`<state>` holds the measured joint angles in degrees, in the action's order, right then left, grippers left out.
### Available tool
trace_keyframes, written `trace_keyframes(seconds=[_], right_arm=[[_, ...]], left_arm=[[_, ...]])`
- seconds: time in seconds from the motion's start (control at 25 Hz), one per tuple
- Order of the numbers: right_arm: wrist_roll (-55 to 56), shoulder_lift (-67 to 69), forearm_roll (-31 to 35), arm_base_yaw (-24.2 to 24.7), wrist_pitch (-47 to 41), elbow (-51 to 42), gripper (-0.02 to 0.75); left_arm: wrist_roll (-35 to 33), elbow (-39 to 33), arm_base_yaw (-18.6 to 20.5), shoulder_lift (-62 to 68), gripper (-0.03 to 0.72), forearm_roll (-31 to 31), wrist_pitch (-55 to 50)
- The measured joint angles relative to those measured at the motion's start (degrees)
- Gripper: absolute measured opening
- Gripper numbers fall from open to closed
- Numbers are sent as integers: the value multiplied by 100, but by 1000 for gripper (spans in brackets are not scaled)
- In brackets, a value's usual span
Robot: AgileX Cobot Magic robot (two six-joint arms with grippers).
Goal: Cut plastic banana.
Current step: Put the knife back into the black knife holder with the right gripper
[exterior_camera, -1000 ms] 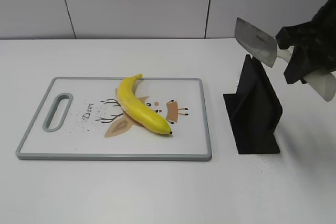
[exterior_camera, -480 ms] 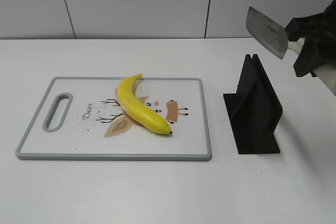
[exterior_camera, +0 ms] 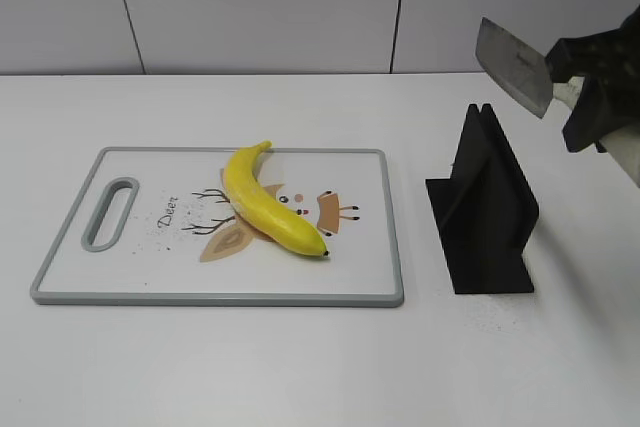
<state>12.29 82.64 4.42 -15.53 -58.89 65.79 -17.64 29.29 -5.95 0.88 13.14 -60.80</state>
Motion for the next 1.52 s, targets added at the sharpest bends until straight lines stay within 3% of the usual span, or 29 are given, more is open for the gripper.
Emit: trace_keyframes(seconds=[0.36, 1.04, 1.52], right_arm=[[222, 0, -94, -424, 404, -199, 181], [1120, 0, -895, -815, 349, -199, 180], [1174, 0, -784, -815, 787, -813, 181]], left_arm=[[0, 0, 823, 0, 562, -13, 0], [0, 0, 857, 0, 525, -13, 0], [0, 0, 857, 0, 501, -13, 0]])
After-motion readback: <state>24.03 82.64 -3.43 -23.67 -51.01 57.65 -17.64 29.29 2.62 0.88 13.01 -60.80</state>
